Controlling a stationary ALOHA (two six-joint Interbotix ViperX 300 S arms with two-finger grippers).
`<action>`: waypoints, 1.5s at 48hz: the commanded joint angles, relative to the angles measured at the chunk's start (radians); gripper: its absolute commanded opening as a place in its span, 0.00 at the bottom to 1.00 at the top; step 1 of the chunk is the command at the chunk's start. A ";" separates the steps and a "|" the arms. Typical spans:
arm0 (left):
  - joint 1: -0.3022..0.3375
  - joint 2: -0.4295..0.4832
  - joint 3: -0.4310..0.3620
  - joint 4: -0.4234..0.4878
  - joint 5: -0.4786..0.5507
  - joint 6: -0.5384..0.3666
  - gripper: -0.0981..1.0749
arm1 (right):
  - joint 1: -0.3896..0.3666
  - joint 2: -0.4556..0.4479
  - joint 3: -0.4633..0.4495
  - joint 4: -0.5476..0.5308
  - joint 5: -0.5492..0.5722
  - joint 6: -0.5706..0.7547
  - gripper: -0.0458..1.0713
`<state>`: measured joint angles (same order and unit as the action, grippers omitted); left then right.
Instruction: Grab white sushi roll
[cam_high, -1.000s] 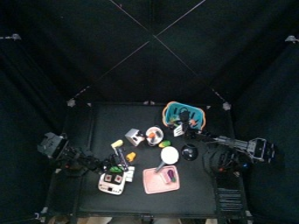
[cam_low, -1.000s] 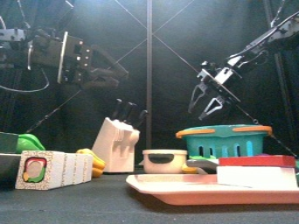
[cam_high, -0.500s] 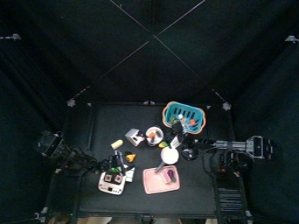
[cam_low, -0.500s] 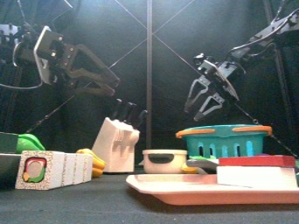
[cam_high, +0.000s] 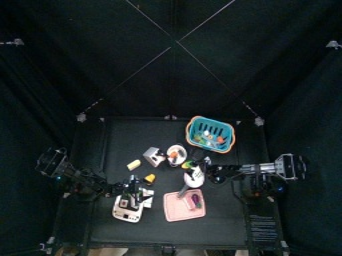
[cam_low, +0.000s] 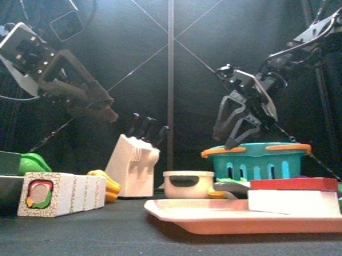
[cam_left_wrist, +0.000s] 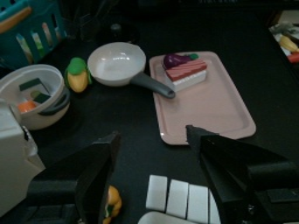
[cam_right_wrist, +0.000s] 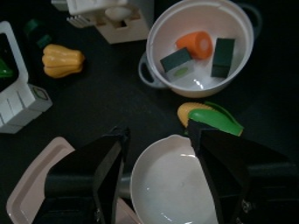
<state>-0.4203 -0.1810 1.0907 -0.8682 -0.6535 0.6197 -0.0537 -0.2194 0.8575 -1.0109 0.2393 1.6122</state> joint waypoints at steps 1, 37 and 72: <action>-0.002 -0.008 -0.002 0.005 -0.002 -0.002 0.90 | 0.011 0.000 -0.028 0.015 -0.003 -0.002 0.83; 0.008 -0.121 0.091 -0.011 0.025 -0.006 0.89 | 0.083 0.118 -0.156 0.143 0.003 -0.005 0.83; 0.109 -0.101 -0.063 -0.288 0.485 -0.040 0.90 | 0.140 0.187 -0.169 0.176 0.081 0.000 0.83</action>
<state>-0.3267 -0.3083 1.0584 -1.0830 -0.1381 0.5844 0.0736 -0.0215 0.7072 -0.8345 0.3175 1.6122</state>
